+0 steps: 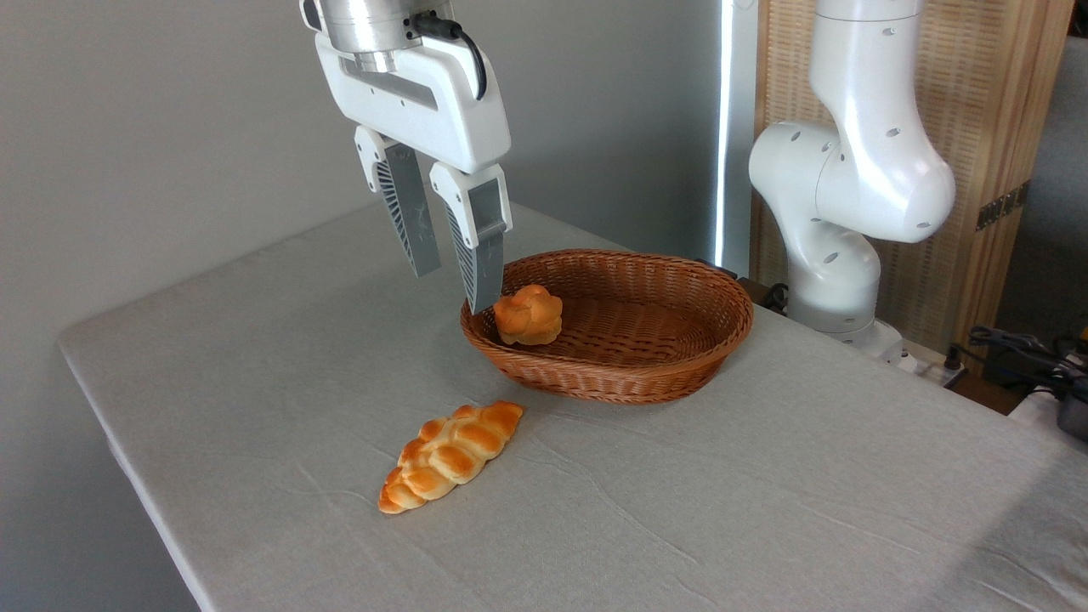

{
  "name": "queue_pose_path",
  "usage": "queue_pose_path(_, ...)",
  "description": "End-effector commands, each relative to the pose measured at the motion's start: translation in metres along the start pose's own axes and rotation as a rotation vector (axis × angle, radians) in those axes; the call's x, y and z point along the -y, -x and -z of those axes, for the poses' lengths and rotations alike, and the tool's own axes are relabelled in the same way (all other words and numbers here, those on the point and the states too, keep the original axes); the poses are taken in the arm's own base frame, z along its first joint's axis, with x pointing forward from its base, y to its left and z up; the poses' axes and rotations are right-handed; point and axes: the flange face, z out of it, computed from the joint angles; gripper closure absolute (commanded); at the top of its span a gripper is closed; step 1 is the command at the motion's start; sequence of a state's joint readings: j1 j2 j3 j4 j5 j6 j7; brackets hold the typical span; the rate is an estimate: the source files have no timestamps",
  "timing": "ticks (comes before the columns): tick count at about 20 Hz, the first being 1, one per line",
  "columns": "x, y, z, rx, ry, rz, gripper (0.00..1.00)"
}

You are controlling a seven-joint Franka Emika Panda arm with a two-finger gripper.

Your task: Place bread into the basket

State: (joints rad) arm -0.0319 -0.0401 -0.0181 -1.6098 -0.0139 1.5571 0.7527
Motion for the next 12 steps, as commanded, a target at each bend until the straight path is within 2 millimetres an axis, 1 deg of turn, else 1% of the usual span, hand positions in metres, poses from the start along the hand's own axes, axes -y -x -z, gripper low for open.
queue_pose_path(1, 0.004, -0.001, 0.004, -0.020, -0.006, 0.012, 0.00)
queue_pose_path(8, 0.004, -0.001, 0.001, -0.016, -0.004, 0.011, 0.00)
queue_pose_path(10, 0.006, -0.002, -0.008, -0.015, -0.009, 0.012, 0.00)
queue_pose_path(12, 0.008, -0.009, -0.029, -0.047, -0.042, 0.007, 0.00)
